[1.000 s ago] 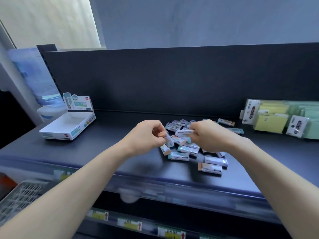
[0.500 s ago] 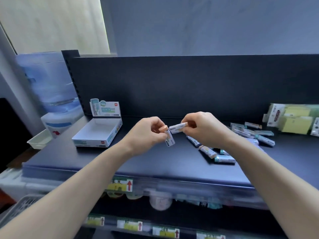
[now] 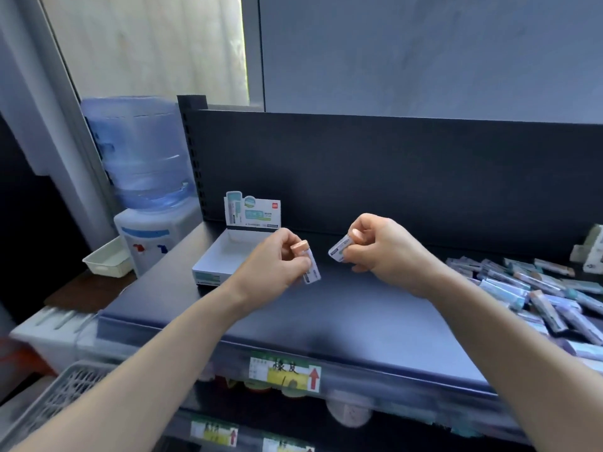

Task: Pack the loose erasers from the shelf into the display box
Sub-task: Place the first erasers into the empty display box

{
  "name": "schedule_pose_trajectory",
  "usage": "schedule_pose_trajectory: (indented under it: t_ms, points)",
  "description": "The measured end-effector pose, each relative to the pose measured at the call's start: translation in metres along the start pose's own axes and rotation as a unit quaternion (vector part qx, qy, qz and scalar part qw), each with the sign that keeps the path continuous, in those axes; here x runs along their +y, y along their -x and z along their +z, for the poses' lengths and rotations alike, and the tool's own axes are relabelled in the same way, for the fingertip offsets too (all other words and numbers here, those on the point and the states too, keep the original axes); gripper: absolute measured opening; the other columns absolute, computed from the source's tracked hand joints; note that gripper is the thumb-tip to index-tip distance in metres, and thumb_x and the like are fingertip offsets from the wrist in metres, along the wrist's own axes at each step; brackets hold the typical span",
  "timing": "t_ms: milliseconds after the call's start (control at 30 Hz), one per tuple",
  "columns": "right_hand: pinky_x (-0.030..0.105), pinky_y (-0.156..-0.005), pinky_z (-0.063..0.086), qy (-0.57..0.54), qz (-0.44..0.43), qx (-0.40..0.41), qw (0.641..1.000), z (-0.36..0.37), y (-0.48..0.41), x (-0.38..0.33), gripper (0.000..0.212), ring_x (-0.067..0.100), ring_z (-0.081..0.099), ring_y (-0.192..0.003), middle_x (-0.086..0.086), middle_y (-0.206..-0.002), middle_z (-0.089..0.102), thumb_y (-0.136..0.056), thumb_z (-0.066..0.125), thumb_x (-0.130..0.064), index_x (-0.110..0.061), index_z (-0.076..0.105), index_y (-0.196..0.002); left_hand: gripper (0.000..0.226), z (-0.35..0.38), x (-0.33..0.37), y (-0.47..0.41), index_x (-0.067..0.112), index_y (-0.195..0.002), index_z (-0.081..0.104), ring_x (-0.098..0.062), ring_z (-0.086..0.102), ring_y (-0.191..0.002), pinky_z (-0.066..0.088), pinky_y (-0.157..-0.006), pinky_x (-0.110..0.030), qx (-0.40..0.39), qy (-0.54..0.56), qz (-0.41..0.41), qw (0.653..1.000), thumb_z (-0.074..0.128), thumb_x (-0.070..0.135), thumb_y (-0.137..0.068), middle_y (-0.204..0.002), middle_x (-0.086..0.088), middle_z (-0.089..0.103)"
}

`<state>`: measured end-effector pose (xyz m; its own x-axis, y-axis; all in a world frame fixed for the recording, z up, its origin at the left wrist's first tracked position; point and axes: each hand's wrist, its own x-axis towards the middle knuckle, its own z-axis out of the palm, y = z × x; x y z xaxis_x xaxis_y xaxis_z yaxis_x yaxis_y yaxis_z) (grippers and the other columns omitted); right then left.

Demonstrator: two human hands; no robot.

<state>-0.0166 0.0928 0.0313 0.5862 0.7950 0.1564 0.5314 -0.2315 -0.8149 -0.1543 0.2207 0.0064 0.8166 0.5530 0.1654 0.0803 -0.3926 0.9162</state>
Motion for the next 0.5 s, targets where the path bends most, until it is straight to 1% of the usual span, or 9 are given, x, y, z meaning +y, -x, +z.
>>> schedule_pose_trajectory:
  t_ms: [67,100,133,167,200,267,333,433,500]
  points:
    - [0.047,-0.079,0.057,-0.015,-0.01,-0.02,1.0,0.01,-0.014,-0.005,0.013,0.026,0.068,-0.078,0.009,-0.08,0.064,-0.081,0.058,-0.006,-0.014,0.05,-0.076,0.014,-0.01,-0.002,-0.003,0.015,-0.083,0.046,-0.019,0.052,-0.07,0.048,-0.063,-0.03,0.017,-0.003,-0.011,1.0,0.054,0.006,-0.09,-0.077,-0.006,0.054]
    - [0.045,-0.079,0.058,-0.019,-0.017,-0.025,0.999,0.015,-0.021,-0.007,0.007,0.03,0.069,-0.084,0.014,-0.088,0.067,-0.082,0.057,-0.005,-0.01,0.053,-0.083,0.015,-0.014,-0.003,-0.004,0.014,-0.083,0.046,-0.019,0.052,-0.072,0.053,-0.066,-0.033,0.024,0.008,-0.017,1.0,0.052,0.003,-0.091,-0.078,-0.006,0.053]
    - [0.043,-0.078,0.059,-0.022,-0.025,-0.027,0.999,0.019,-0.029,-0.01,0.007,0.032,0.069,-0.087,0.018,-0.093,0.068,-0.083,0.056,-0.004,-0.006,0.054,-0.089,0.016,-0.019,-0.003,-0.006,0.014,-0.083,0.046,-0.017,0.052,-0.073,0.057,-0.071,-0.038,0.032,0.028,-0.024,0.999,0.051,0.001,-0.091,-0.079,-0.005,0.051]
    - [0.042,-0.076,0.06,-0.029,-0.03,-0.032,0.999,0.023,-0.037,-0.014,0.009,0.032,0.069,-0.087,0.02,-0.096,0.068,-0.083,0.055,-0.003,-0.005,0.053,-0.092,0.017,-0.024,-0.003,-0.008,0.013,-0.083,0.046,-0.016,0.052,-0.073,0.059,-0.073,-0.04,0.038,0.044,-0.03,0.998,0.051,-0.002,-0.091,-0.08,-0.005,0.051]
    - [0.04,-0.075,0.06,-0.036,-0.034,-0.042,0.998,0.026,-0.045,-0.017,0.01,0.03,0.07,-0.084,0.021,-0.096,0.068,-0.084,0.054,-0.003,-0.006,0.052,-0.093,0.017,-0.029,-0.003,-0.01,0.012,-0.085,0.048,-0.016,0.052,-0.074,0.06,-0.07,-0.038,0.046,0.044,-0.033,0.997,0.051,-0.004,-0.09,-0.083,-0.005,0.05]
    - [0.038,-0.071,0.06,-0.042,-0.041,-0.068,0.996,0.032,-0.06,-0.023,0.011,0.027,0.069,-0.079,0.021,-0.096,0.067,-0.085,0.053,-0.001,-0.008,0.051,-0.092,0.013,-0.039,-0.001,-0.017,0.008,-0.091,0.052,-0.018,0.051,-0.076,0.059,-0.06,-0.028,0.07,0.008,-0.031,0.997,0.053,-0.005,-0.089,-0.089,-0.009,0.051]
    - [0.036,-0.069,0.06,-0.04,-0.049,-0.088,0.994,0.037,-0.074,-0.027,0.012,0.026,0.068,-0.077,0.022,-0.098,0.066,-0.084,0.053,0.002,-0.008,0.051,-0.091,0.013,-0.047,-0.001,-0.025,0.006,-0.096,0.054,-0.02,0.052,-0.076,0.056,-0.055,-0.021,0.087,-0.019,-0.03,0.996,0.055,-0.004,-0.088,-0.093,-0.01,0.051]
    - [0.034,-0.067,0.061,-0.038,-0.063,-0.105,0.992,0.043,-0.091,-0.03,0.014,0.027,0.066,-0.076,0.023,-0.1,0.064,-0.084,0.055,0.005,-0.005,0.053,-0.093,0.01,-0.056,-0.004,-0.033,0.007,-0.099,0.058,-0.02,0.055,-0.069,0.052,-0.055,-0.016,0.091,-0.046,-0.04,0.994,0.06,0.005,-0.089,-0.088,-0.007,0.055]
    - [0.04,-0.071,0.061,-0.024,-0.072,-0.11,0.991,0.048,-0.1,-0.03,0.015,0.028,0.066,-0.075,0.019,-0.094,0.062,-0.084,0.056,0.004,-0.002,0.055,-0.097,0.015,-0.061,-0.008,-0.036,0.004,-0.101,0.06,-0.019,0.054,-0.065,0.049,-0.055,-0.016,0.095,-0.06,-0.047,0.993,0.063,0.013,-0.089,-0.082,-0.004,0.057]
